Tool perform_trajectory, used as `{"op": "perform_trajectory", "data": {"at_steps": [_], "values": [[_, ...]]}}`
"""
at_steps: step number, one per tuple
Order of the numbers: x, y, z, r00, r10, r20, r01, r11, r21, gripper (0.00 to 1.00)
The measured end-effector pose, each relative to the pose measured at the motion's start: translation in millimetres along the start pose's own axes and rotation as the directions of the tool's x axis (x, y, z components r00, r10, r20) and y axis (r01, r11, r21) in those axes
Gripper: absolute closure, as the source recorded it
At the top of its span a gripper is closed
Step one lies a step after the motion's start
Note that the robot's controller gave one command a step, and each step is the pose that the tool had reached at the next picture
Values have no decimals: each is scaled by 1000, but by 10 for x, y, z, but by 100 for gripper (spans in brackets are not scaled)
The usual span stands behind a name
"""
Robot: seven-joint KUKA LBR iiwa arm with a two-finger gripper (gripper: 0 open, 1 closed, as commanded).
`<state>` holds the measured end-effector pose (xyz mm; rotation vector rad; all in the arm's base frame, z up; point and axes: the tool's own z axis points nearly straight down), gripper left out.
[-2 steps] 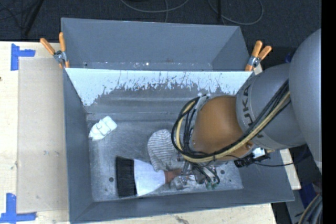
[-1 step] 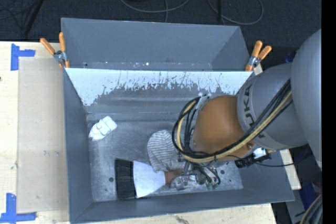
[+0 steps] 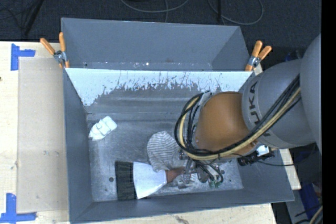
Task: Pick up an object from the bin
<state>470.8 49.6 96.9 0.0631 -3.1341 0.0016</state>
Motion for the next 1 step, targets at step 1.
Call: {"op": "perform_trajectory", "data": {"at_steps": [1], "values": [[2,2,-183,1000,0,-1,0,1000,0,100]]}}
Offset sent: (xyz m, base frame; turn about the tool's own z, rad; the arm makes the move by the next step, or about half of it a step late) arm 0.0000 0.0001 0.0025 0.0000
